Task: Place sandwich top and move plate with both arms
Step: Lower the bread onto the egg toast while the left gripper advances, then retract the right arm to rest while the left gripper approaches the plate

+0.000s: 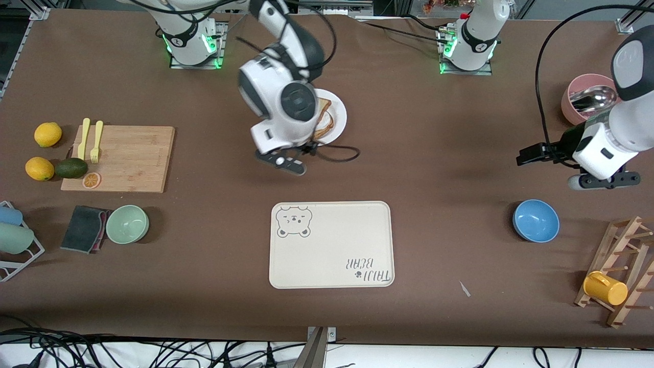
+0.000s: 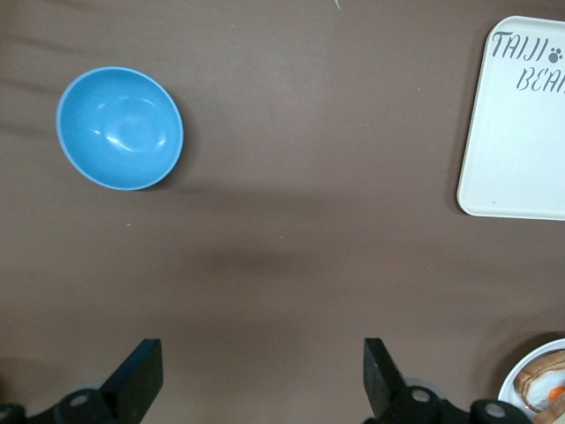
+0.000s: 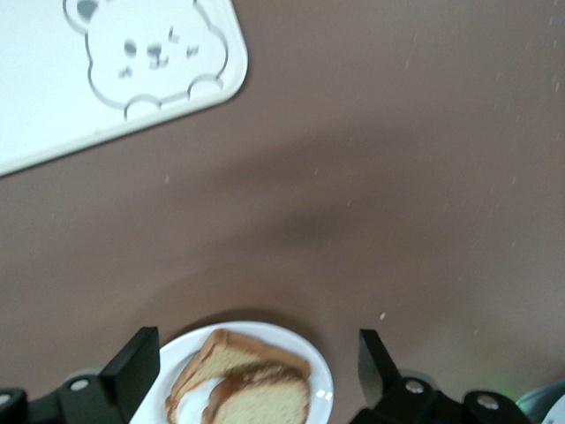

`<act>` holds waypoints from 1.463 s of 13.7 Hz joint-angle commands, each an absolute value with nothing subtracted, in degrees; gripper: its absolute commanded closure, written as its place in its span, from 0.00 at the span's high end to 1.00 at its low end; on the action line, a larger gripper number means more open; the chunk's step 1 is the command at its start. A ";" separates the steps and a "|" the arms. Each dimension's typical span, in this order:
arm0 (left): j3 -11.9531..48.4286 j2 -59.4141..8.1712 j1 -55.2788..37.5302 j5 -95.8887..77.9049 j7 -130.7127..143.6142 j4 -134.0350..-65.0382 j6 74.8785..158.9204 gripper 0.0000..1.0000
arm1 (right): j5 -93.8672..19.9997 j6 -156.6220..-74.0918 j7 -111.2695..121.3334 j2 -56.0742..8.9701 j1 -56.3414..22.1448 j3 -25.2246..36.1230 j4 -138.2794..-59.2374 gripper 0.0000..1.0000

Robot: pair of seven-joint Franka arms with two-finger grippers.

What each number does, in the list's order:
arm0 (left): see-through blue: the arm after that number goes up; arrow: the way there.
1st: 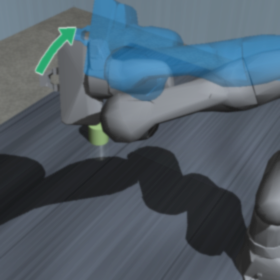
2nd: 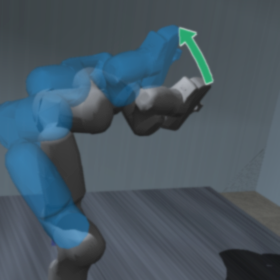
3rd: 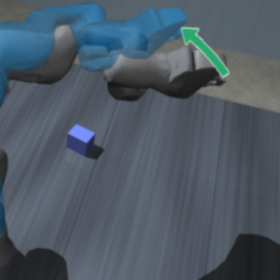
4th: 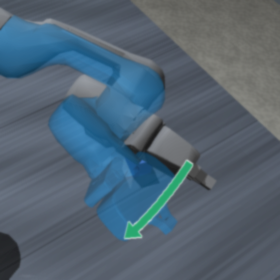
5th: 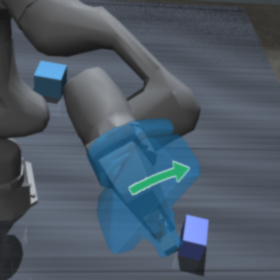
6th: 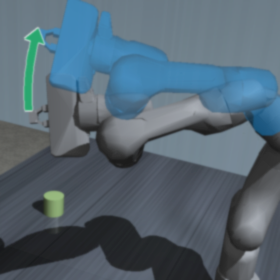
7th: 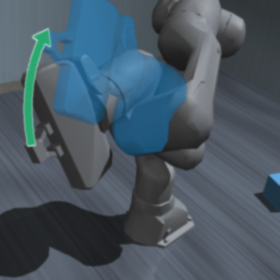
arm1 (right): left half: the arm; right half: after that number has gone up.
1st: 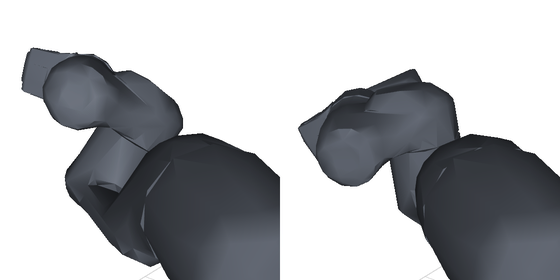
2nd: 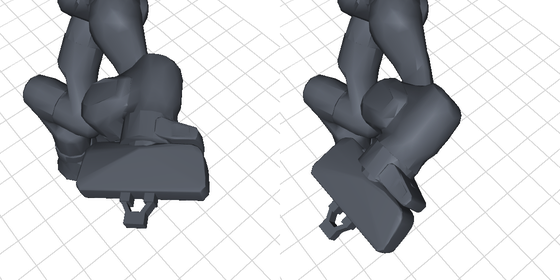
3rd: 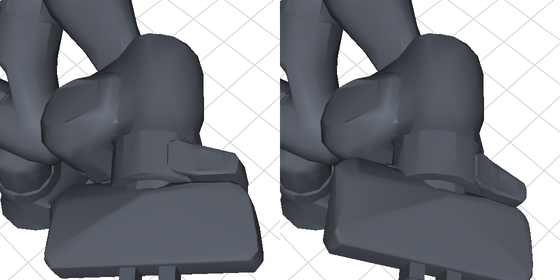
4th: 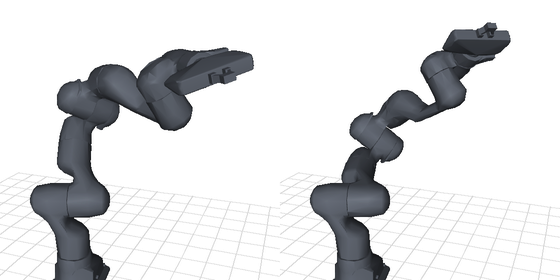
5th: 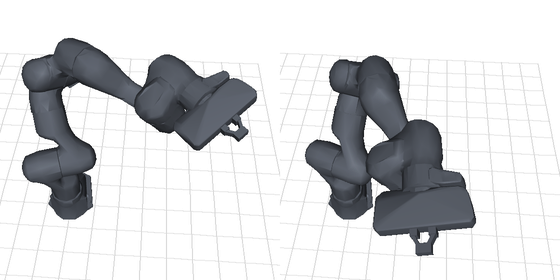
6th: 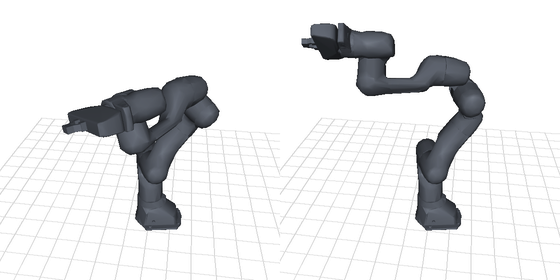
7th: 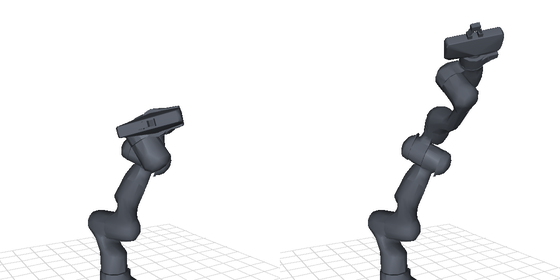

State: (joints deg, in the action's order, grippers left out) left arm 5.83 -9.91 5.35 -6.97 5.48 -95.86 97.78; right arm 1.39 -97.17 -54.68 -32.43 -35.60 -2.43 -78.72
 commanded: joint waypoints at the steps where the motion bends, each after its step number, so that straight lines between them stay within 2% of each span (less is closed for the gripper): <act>1: 7.20 -11.60 5.45 -8.88 4.31 -96.50 100.10 1.00 | -0.70 -95.89 -42.67 -30.32 -28.59 -2.99 -78.75 0.99; 6: 7.30 -12.04 5.45 -12.47 2.29 -99.75 103.44 1.00 | -0.70 -95.19 -20.52 -27.17 -17.77 -2.99 -78.75 0.99; 9: 7.82 -12.13 4.49 -14.40 2.29 -102.82 106.77 1.00 | -0.88 -95.62 -5.40 -21.65 -11.01 -2.64 -81.98 0.99; 15: 12.82 -12.04 4.39 -21.17 3.78 -110.73 117.06 1.00 | -0.96 -96.14 0.26 -7.66 -1.78 -3.07 -94.99 1.00; 18: 15.46 -12.04 4.39 -26.61 3.96 -113.28 119.18 1.00 | -1.41 -101.59 0.09 -1.34 -0.27 -2.99 -98.96 1.00; 20: 16.78 -12.13 4.39 -31.00 3.87 -114.51 119.35 1.00 | -1.23 -99.95 0.79 0.43 0.17 -2.99 -99.49 1.00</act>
